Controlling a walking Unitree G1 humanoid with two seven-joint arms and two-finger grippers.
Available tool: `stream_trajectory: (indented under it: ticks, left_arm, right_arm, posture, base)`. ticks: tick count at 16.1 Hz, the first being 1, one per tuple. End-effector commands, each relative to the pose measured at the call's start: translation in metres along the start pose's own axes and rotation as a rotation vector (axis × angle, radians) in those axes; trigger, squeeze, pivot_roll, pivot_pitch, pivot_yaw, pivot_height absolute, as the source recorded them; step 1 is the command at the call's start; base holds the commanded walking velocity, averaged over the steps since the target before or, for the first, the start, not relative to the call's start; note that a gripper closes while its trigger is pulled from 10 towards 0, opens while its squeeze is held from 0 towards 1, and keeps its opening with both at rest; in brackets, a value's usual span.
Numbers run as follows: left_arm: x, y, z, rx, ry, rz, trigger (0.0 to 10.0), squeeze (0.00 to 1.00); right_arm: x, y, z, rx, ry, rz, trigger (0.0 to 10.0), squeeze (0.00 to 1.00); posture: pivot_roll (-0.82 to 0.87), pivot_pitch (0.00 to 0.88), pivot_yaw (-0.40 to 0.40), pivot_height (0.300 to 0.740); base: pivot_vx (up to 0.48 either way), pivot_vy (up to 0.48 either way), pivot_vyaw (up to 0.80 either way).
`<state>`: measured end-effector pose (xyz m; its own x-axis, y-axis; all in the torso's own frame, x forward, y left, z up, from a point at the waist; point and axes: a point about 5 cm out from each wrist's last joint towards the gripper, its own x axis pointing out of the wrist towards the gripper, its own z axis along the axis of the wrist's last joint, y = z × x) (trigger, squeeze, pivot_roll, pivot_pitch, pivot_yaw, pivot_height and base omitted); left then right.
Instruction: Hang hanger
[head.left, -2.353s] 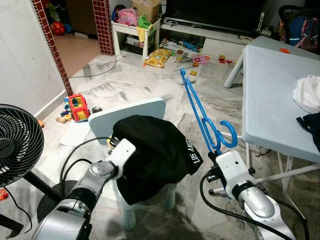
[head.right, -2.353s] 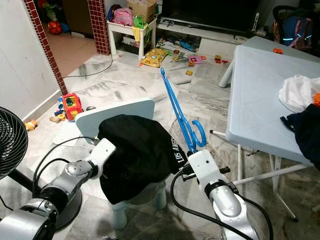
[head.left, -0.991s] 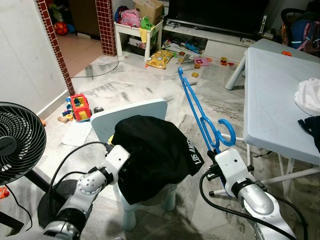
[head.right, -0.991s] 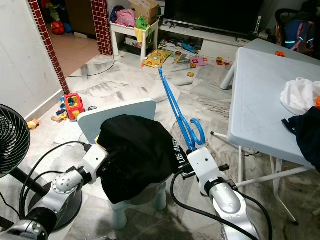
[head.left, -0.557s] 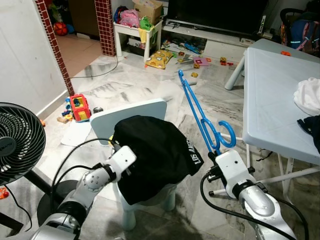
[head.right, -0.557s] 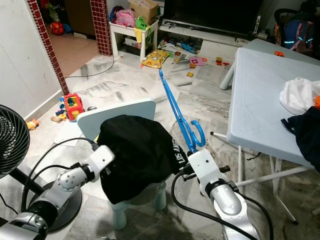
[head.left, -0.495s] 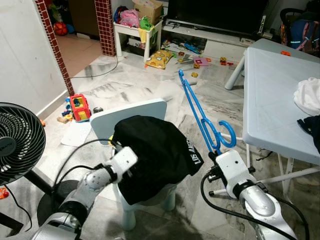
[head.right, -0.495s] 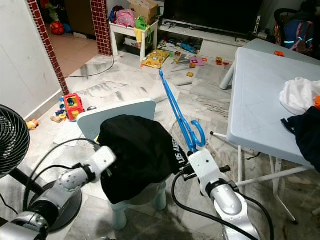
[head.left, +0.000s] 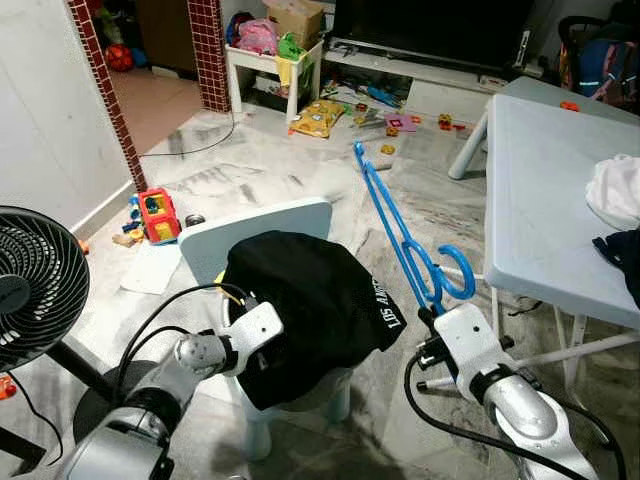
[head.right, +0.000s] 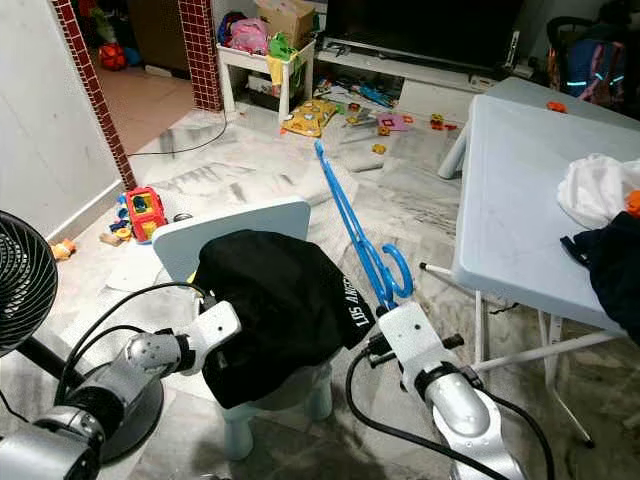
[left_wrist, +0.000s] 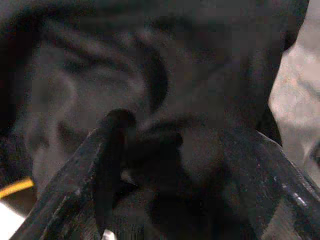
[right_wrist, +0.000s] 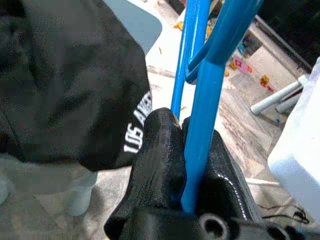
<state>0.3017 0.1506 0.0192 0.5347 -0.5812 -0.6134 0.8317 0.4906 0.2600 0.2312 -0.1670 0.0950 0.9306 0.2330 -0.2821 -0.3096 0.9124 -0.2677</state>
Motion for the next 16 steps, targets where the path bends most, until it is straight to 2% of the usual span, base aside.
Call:
stream_trajectory:
  ticks: [1, 2, 6, 11, 13, 16]
  left_arm:
    - [-0.002, 0.003, -0.004, 0.03, 0.059, 0.006, 2.7, 0.0]
    - [-0.004, 0.008, -0.008, 0.052, 0.114, 0.037, 0.0, 0.0]
    - [-0.007, 0.014, -0.013, 0.049, 0.167, 0.086, 0.0, 0.0]
    - [-0.007, 0.024, -0.003, 0.082, 0.119, 0.21, 0.0, 0.0]
    - [-0.009, 0.031, 0.002, 0.149, 0.108, 0.273, 0.0, 0.0]
    - [-0.012, 0.039, 0.007, 0.159, 0.086, 0.346, 0.0, 0.0]
  right_arm:
    - [-0.003, -0.003, 0.007, -0.012, -0.022, -0.008, 10.0, 0.0]
    - [-0.003, -0.003, 0.007, -0.012, -0.021, -0.006, 10.0, 0.0]
    - [-0.004, -0.001, 0.006, -0.011, -0.016, 0.001, 10.0, 0.0]
    - [-0.003, 0.0, 0.007, -0.009, -0.015, 0.003, 10.0, 0.0]
    - [-0.002, 0.001, 0.007, -0.008, -0.017, 0.005, 10.0, 0.0]
    - [0.0, 0.001, 0.007, -0.008, -0.019, 0.005, 10.0, 0.0]
  posture:
    - [-0.06, 0.02, -0.076, 0.74]
    - [-0.06, 0.024, -0.073, 0.74]
    - [-0.07, 0.027, -0.072, 0.74]
    - [-0.06, 0.024, -0.073, 0.74]
    - [-0.06, 0.02, -0.072, 0.74]
    - [-0.05, 0.014, -0.071, 0.74]
  base:
    - [0.0, 0.0, 0.0]
    - [0.0, 0.0, 0.0]
    - [0.0, 0.0, 0.0]
    - [0.0, 0.0, 0.0]
    - [0.0, 0.0, 0.0]
    - [0.0, 0.0, 0.0]
